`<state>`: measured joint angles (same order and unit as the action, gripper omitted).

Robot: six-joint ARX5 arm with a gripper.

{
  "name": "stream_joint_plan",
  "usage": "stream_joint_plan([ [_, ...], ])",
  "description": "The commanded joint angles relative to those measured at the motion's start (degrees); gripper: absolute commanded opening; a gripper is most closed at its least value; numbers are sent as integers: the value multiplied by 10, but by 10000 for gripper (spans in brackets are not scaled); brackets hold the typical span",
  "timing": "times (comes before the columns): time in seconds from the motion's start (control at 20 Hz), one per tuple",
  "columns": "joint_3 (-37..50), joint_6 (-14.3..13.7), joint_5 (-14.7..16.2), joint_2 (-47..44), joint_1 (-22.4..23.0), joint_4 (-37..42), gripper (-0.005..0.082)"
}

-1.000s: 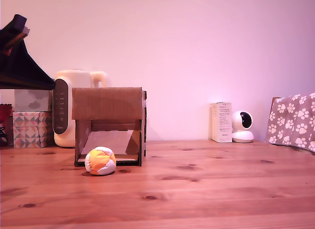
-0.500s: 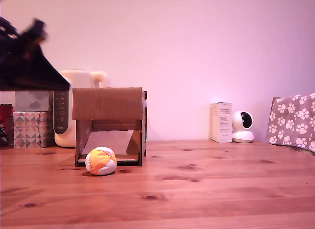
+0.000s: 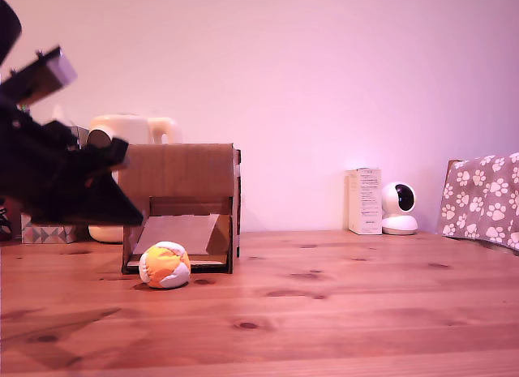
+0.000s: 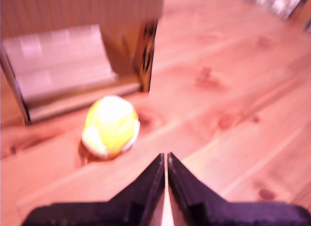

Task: Drop the footbag into the cardboard dice tower

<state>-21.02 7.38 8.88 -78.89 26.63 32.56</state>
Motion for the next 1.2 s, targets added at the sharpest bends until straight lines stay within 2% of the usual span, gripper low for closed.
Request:
stream_joint_plan([
  [0.0, 13, 1, 0, -12, 1, 23, 183],
  [0.1, 12, 1, -6, -28, 1, 41, 726],
  [0.15, 12, -4, -16, -34, 1, 43, 773],
  [0.2, 12, -4, -24, -40, 1, 50, 725],
  [0.3, 11, -5, -42, -52, 1, 72, 725],
  [0.4, 10, -21, -55, -67, 1, 101, 725],
  [0.75, -40, -51, -55, -146, -4, 116, 725],
  [0.95, -85, -55, -55, -200, -20, 116, 725],
  [1.15, -129, -60, -32, -246, -39, 110, 725],
])
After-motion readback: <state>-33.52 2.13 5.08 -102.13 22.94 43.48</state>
